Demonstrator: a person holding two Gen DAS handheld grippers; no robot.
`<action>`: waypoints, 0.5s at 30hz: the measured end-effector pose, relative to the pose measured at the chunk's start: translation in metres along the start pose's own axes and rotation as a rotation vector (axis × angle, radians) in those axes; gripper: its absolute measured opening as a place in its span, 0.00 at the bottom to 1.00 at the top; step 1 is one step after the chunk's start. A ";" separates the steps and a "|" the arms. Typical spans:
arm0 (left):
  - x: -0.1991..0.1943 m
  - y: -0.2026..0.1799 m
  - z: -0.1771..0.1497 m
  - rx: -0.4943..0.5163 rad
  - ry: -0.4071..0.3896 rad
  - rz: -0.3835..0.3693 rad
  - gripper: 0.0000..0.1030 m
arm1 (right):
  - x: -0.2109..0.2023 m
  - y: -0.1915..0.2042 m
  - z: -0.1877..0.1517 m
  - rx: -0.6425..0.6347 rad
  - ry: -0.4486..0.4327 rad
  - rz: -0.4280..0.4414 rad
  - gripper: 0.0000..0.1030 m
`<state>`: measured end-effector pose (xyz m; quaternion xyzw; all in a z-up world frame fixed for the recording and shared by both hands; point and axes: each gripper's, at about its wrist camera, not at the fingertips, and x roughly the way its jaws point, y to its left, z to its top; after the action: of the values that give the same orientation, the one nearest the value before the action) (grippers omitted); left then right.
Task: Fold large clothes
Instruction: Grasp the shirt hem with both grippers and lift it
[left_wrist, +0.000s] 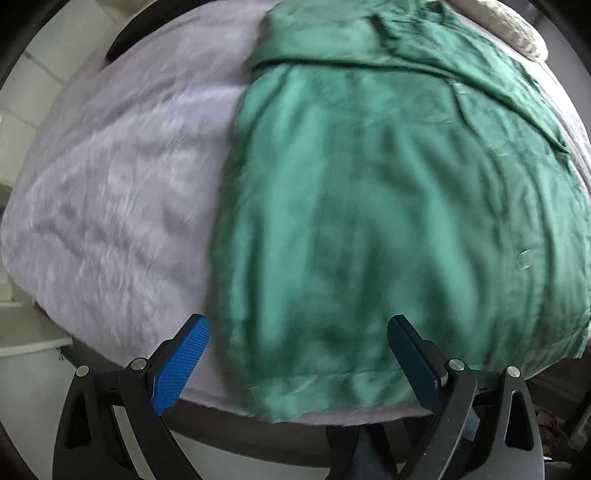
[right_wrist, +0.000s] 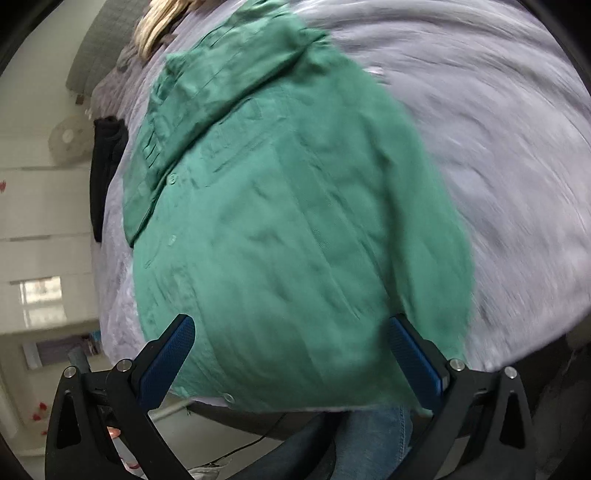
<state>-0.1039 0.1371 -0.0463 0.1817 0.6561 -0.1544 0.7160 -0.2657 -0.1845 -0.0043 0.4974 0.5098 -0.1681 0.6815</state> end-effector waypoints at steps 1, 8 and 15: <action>0.004 0.009 -0.002 -0.011 0.004 -0.007 0.95 | -0.006 -0.010 -0.005 0.017 -0.030 -0.024 1.00; 0.040 0.034 -0.006 -0.031 0.085 -0.177 0.95 | -0.012 -0.075 -0.010 0.187 -0.092 0.010 1.00; 0.049 0.015 -0.010 0.045 0.100 -0.264 0.95 | 0.017 -0.065 -0.016 0.194 0.035 0.271 1.00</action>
<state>-0.1010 0.1562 -0.0944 0.1172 0.7056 -0.2527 0.6515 -0.3146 -0.1949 -0.0514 0.6279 0.4311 -0.1146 0.6378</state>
